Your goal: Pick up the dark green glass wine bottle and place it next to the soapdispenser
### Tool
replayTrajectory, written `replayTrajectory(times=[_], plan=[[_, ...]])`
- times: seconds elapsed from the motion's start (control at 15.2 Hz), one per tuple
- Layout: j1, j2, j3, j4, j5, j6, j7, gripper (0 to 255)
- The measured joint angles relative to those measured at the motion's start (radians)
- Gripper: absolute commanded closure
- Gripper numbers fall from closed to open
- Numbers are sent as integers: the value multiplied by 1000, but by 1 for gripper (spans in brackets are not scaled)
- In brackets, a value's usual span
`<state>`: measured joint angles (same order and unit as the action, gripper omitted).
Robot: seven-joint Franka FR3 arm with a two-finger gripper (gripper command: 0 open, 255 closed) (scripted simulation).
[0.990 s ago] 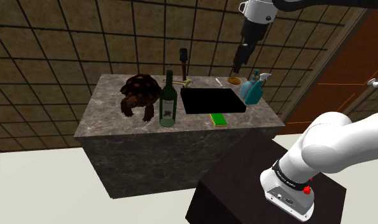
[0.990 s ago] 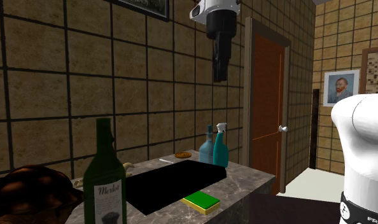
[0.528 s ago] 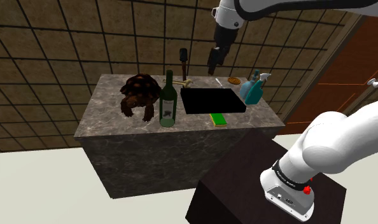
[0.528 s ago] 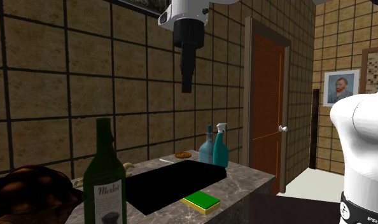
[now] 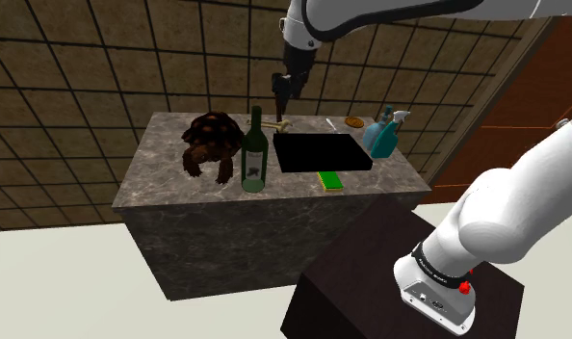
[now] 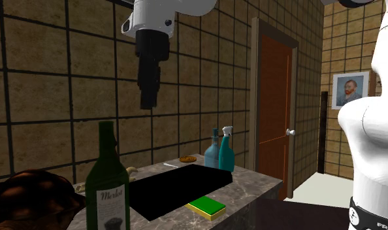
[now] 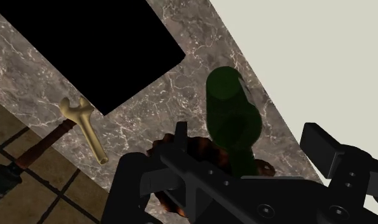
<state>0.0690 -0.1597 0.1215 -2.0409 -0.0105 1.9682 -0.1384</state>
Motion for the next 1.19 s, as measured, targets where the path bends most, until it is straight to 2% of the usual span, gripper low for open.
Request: replayTrajectory(times=[0.4,0.86,1.19], plan=[[25,191,31,164,-21,47,16,0],[26,240,31,130,-30,132,18,0],[27,246,32,121,-31,147,22,0]])
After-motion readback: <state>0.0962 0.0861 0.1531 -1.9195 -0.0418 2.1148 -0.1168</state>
